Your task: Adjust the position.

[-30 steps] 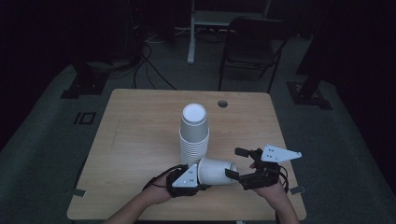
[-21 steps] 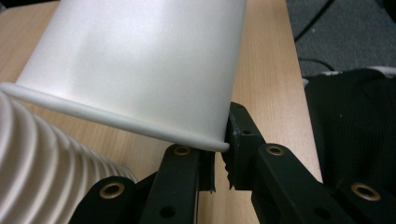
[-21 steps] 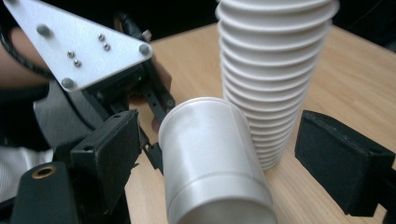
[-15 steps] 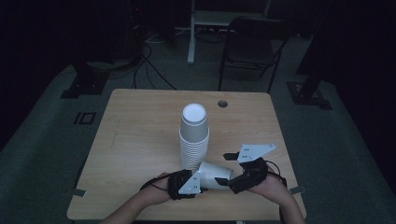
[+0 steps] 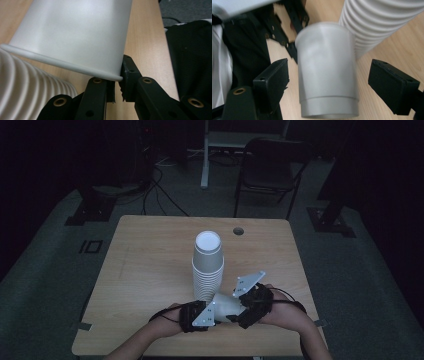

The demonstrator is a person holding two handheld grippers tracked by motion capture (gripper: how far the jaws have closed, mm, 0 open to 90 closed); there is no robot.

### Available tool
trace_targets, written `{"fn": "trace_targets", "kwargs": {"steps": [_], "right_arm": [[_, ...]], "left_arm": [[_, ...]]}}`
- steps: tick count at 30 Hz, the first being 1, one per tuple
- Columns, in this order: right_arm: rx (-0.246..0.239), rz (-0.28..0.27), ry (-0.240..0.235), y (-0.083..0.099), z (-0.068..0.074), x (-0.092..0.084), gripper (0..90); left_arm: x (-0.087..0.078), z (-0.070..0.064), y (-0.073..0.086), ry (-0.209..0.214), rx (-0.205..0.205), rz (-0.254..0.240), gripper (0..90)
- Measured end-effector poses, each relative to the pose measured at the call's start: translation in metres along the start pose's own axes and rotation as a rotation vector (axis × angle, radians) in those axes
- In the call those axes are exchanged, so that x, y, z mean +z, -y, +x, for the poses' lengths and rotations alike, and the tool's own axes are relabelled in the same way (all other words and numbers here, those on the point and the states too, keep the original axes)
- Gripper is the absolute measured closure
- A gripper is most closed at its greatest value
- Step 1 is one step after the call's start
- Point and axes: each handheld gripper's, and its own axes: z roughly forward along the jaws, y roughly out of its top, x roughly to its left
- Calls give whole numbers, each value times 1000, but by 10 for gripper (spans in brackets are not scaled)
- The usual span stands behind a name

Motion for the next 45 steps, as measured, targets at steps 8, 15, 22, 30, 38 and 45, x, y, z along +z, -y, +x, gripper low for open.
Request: {"fn": "trace_targets", "kwargs": {"steps": [8,15,22,30,38,45], "right_arm": [[-28,134,-16,-10,1,18,176],[-14,213,-27,-12,-2,34,164],[-3,227,-47,-12,-6,40,157],[1,177,-35,-8,-6,38,180],[85,81,16,14,-20,24,183],[229,-241,112,47,-25,-3,186]], "left_arm": [[2,-1,-2,5,3,-3,837],[0,-1,-4,-2,10,-8,837],[0,-1,-3,-4,7,-7,837],[-1,0,0,-24,-27,-18,817],[-15,8,17,-51,-108,-49,656],[-22,10,26,-66,-163,-94,657]]}}
